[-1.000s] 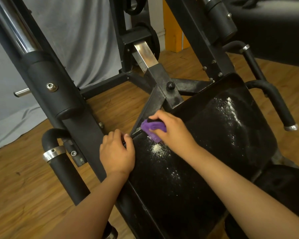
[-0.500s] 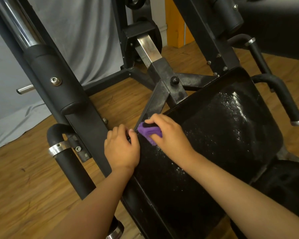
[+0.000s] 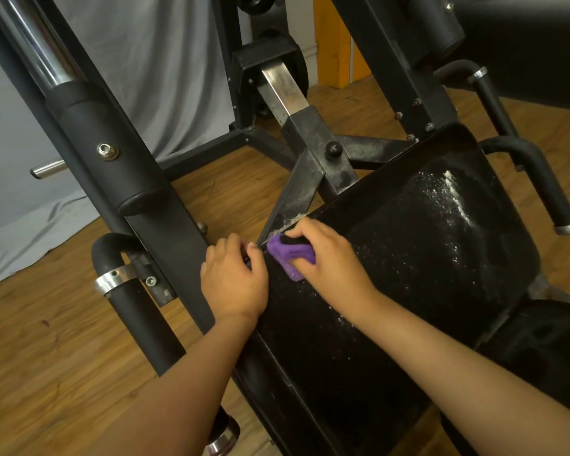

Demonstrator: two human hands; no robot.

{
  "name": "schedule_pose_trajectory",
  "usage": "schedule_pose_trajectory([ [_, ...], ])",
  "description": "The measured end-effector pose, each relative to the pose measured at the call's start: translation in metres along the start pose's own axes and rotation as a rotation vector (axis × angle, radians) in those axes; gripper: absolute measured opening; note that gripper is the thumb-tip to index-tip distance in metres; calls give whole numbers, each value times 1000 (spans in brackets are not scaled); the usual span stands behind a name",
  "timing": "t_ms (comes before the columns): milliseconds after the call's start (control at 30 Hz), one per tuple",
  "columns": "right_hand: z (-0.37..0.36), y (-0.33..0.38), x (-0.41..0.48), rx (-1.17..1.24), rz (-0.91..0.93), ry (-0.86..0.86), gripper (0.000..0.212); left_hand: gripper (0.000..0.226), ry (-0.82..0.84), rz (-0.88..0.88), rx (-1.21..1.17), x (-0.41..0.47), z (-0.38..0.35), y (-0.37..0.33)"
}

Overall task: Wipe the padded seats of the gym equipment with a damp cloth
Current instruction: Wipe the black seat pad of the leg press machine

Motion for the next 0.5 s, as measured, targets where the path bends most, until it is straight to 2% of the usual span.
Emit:
schedule_pose_trajectory([
  [100, 20, -19, 5, -38, -65, -41, 20, 25, -16, -6, -6, 0, 1, 0],
  [267, 48, -38, 8, -10, -179, -245, 20, 28, -22, -7, -13, 0, 0, 0],
  [333, 32, -26, 1, 16, -163, -199, 22, 28, -21, -6, -17, 1, 0, 0],
  [433, 10, -11, -10, -4, -58, -29, 22, 30, -15, -8, -20, 1, 0, 0],
  [500, 19, -19, -7, -6, -52, -3, 19, 30, -17, -8, -22, 0, 1, -1],
])
Point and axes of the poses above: each hand's wrist, its own x-axis towards the middle knuckle, its own z-axis out of the back of the hand, y = z × x, the point moved 5 cm from there along x, towards the middle knuckle, and after that the axes turned 7 degrees about y, right-handed, at the moved point
